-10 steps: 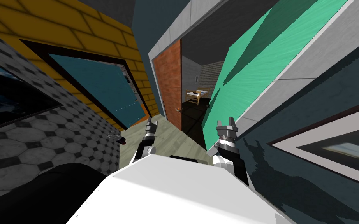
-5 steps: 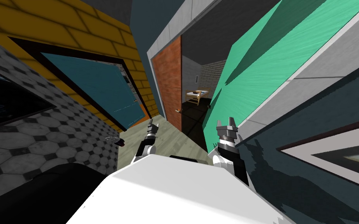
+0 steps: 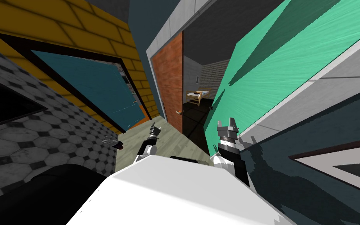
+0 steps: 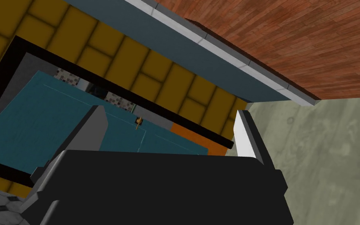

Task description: Push the door open

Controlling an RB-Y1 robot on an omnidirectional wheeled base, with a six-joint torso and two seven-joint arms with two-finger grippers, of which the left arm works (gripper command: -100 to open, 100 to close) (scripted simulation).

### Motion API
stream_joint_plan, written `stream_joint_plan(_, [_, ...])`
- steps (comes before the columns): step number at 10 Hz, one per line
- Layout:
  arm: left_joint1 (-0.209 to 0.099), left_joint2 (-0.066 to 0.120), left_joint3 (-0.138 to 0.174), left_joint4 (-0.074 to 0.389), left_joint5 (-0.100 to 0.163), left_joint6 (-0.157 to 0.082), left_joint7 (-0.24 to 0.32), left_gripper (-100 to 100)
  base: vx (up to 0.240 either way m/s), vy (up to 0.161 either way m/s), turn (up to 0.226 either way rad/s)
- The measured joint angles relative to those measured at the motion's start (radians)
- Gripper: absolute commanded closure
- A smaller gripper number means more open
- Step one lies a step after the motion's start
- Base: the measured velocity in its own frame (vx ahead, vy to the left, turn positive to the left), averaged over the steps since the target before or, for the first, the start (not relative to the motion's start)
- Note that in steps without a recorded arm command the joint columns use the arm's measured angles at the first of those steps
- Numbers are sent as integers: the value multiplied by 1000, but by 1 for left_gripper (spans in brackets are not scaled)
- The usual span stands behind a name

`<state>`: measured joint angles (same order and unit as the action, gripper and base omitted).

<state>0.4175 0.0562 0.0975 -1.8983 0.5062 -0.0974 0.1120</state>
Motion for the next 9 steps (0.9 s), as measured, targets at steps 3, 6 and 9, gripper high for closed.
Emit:
stream_joint_plan(3, [-6,11,7,44,73,51,33,-100,64,17,-3])
stream_joint_plan(6, [-35,15,29,97,150,124,65,-100,69,35,-5])
stream_joint_plan(9, [-47,23,35,147,225,172,96,-100,70,24,-4])
